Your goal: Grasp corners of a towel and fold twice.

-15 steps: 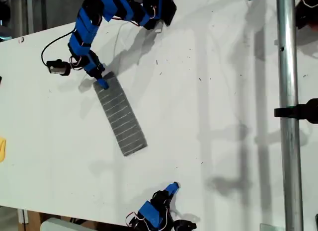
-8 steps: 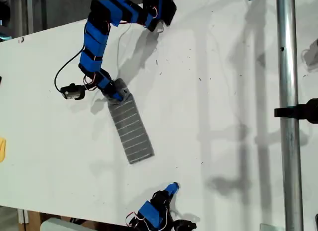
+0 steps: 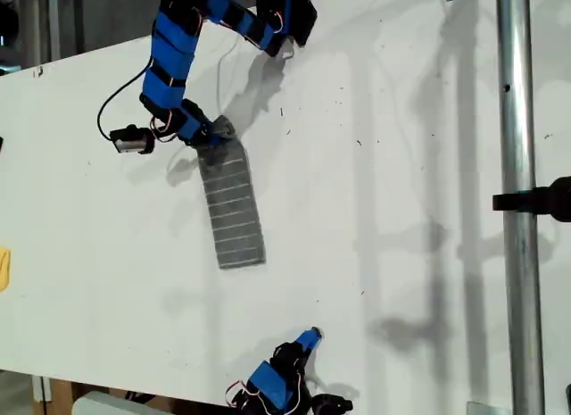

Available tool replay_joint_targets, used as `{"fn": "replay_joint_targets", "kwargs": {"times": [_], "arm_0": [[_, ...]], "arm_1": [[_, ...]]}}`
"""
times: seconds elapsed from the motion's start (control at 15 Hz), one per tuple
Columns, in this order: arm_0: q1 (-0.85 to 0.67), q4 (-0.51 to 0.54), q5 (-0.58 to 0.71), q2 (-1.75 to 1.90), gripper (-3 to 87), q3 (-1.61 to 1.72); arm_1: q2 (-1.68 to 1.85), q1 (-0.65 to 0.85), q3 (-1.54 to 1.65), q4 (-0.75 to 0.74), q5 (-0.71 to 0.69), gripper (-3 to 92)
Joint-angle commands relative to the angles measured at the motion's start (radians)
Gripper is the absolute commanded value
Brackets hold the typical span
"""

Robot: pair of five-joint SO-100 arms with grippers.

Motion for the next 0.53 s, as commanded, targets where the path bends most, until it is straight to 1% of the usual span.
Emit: {"fn": "replay_joint_targets", "kwargs": {"times": [0.0,0.13,0.2,0.27,0.33,0.47], "arm_0": [[0.015,0.0,0.009,0.009,-1.5,-0.008],[-0.005,-0.011,0.043,0.009,-1.5,-0.011],[-0.009,-0.014,0.052,0.009,-1.5,-0.012],[-0.011,-0.014,0.055,0.009,-1.5,-0.014],[-0.008,-0.014,0.055,0.009,-1.5,-0.014],[-0.008,-0.014,0.058,0.009,-1.5,-0.014]], "arm_1": [[0.436,0.008,0.12,0.144,0.11,-0.2],[0.676,-0.061,0.091,0.353,0.222,-0.2],[0.744,-0.103,0.031,0.469,0.287,-0.2],[0.779,-0.137,-0.026,0.546,0.333,-0.2],[0.779,-0.176,-0.058,0.558,0.36,-0.2],[0.637,-0.281,-0.074,0.419,0.411,-0.2]]}}
